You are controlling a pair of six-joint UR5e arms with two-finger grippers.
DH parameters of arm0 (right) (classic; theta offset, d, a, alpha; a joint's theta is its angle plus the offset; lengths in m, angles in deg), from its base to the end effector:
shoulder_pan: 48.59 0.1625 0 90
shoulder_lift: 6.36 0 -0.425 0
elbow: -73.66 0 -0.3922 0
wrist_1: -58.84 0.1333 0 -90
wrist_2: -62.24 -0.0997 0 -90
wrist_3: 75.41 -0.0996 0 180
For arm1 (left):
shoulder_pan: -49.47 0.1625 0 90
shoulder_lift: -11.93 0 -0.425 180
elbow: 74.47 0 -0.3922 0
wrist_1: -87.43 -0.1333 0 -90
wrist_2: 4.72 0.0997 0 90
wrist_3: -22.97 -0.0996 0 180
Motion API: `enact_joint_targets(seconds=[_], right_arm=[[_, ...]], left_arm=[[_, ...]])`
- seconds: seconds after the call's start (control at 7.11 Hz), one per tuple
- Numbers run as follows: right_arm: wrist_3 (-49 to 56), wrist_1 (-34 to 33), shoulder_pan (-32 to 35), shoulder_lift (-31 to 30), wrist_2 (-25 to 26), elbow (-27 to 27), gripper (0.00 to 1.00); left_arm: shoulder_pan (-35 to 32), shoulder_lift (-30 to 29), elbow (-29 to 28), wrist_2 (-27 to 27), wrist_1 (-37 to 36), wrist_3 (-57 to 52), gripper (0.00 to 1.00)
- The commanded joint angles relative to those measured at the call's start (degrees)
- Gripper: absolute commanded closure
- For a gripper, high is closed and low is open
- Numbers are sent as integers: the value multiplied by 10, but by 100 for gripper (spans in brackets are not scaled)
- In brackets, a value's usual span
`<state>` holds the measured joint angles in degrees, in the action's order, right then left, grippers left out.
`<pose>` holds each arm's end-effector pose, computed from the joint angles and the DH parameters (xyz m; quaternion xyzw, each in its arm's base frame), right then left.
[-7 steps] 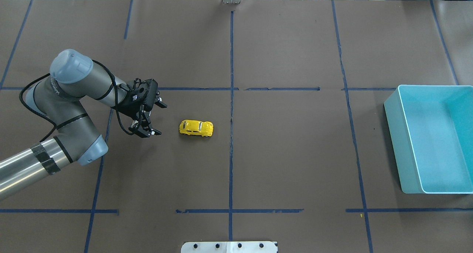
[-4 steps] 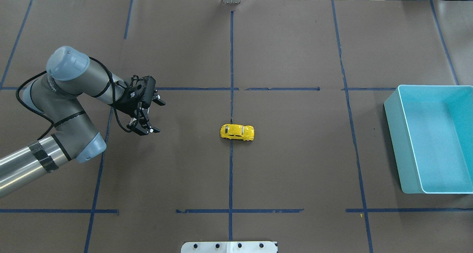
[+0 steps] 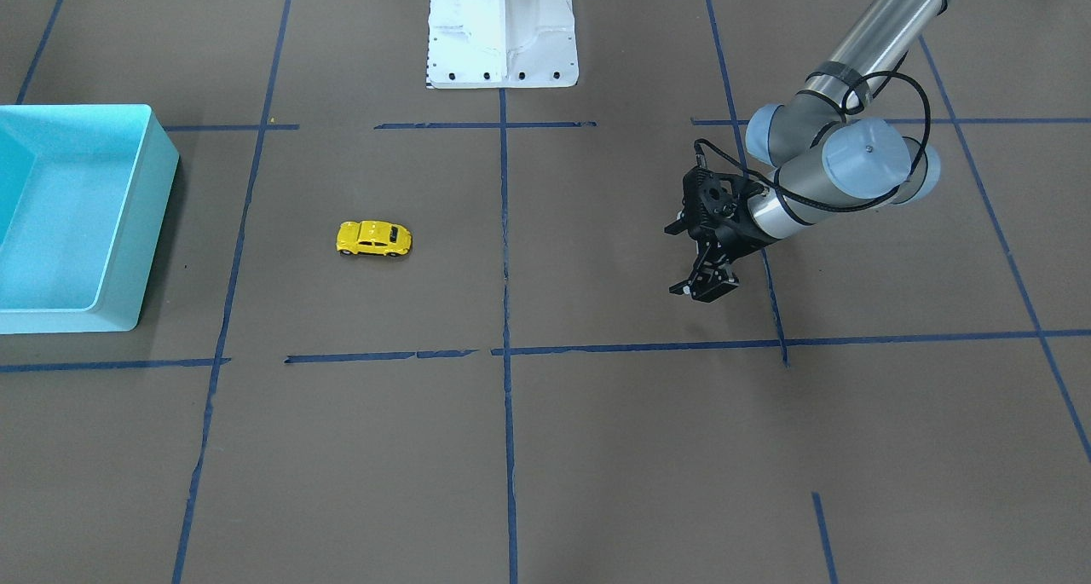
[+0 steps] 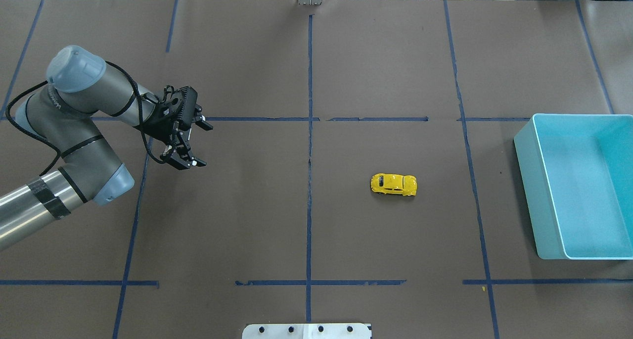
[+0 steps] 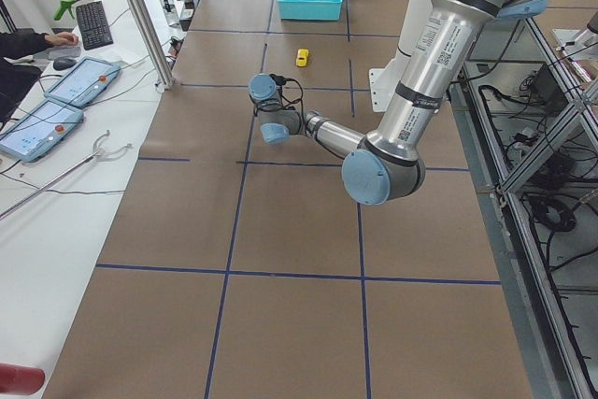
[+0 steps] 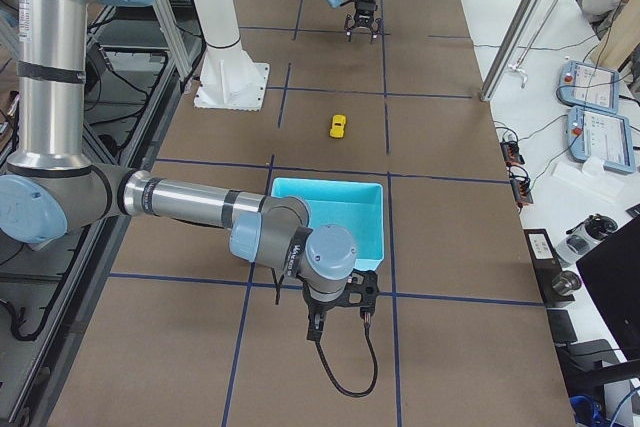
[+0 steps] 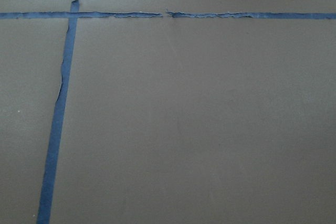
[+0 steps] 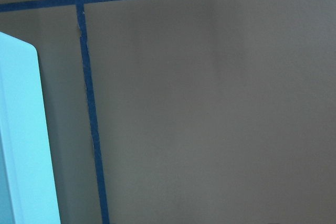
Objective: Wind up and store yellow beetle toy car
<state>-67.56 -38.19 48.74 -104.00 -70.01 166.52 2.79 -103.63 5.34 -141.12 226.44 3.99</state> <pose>0.1190 -0.4050 0.7090 -0.0478 -0.3680 0.0329 0.9280 0.4128 -0.5269 0.3818 0.4084 0.4291 0.5820 0.5571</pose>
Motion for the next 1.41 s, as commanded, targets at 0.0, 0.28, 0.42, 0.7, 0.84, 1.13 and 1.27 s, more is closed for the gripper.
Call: enact_joint_targets(seconds=[0.0, 0.28, 0.42, 0.7, 0.84, 1.13, 1.27], right_arm=[[1, 0, 1, 0, 0, 0, 0], [0, 0, 1, 0, 0, 2, 0], [1, 0, 1, 0, 0, 3, 0], [2, 0, 1, 0, 0, 4, 0], [2, 0, 1, 0, 0, 4, 0], [1, 0, 1, 0, 0, 5, 0], [1, 0, 1, 1, 0, 3, 0]], left_arm=[[-49, -2, 16, -31, -67, 0, 0], [-69, -4, 60, -25, -177, 0, 0], [-73, -4, 81, -11, -223, -3, 0], [-80, -3, 104, 1, -291, -3, 0], [-80, -3, 146, 42, -377, -5, 0], [-78, -18, 234, 152, -600, -2, 0], [-88, -25, 243, 176, -648, 2, 0]])
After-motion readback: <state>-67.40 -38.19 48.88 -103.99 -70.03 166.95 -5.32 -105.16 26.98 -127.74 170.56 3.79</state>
